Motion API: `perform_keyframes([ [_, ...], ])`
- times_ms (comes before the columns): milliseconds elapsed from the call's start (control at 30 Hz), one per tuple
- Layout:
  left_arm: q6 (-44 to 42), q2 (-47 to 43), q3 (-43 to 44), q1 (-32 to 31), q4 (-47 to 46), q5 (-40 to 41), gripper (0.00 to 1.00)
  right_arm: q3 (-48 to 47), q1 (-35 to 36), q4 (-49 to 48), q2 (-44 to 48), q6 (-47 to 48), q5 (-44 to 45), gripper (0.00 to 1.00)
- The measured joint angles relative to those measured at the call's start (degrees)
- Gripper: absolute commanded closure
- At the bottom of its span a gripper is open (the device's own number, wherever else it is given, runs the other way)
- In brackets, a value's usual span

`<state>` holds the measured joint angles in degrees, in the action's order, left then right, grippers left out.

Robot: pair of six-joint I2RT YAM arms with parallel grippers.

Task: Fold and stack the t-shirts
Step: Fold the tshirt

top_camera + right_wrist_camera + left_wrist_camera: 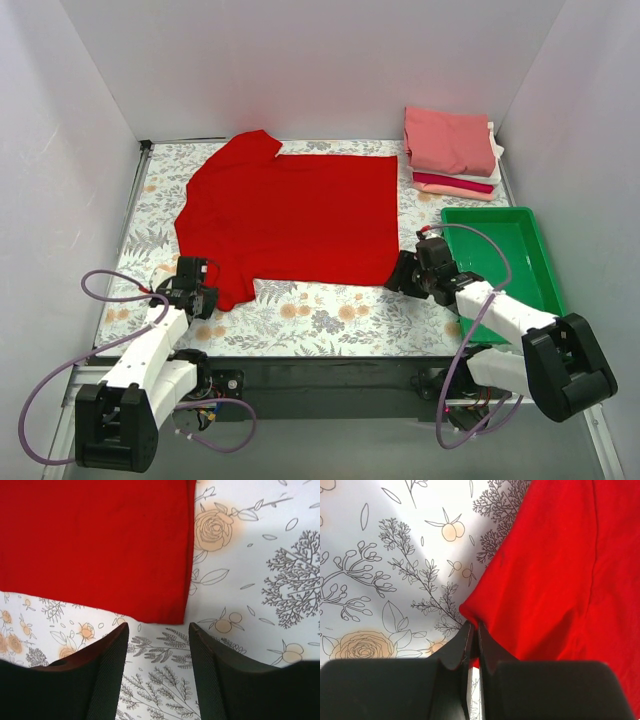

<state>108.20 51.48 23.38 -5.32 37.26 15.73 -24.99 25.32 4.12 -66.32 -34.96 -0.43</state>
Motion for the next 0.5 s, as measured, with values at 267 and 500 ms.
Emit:
perform_keyframes([
  [267, -1.4, -1.05, 1.99, 0.0, -0.42, -1.57, 1.0, -2.89, 0.11, -1.51, -5.33, -0.79, 1.9, 0.61],
  [500, -0.37, -1.92, 3.61, 0.0, -0.31, -1.64, 1.0, -3.76, 0.22, -2.97, -8.28, -0.85, 1.7, 0.89],
])
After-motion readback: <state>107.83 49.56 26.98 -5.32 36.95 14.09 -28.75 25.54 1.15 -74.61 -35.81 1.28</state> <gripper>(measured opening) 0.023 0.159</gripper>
